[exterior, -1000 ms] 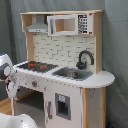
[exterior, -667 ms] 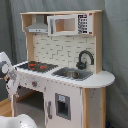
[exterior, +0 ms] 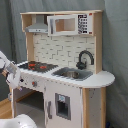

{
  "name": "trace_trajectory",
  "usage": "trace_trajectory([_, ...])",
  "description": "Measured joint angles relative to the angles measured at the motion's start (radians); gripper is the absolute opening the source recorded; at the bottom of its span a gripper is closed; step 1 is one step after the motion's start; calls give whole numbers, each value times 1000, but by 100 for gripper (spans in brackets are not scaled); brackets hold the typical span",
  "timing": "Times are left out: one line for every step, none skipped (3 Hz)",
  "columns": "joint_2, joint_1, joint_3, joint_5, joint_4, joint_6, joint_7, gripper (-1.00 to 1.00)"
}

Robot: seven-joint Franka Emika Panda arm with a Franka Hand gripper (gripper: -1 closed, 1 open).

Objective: Play with the kitchen

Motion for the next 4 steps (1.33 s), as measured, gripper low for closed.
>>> trace_trajectory([-40, 4, -38, -92, 19, -33, 0, 100])
trace_trajectory([-85, 8, -69, -181, 41, -74, 0, 100])
trace_trajectory([-134, 9, -80, -273, 63, -93, 0, 100])
trace_trajectory([-175, 9, -80, -372, 81, -94, -1, 100])
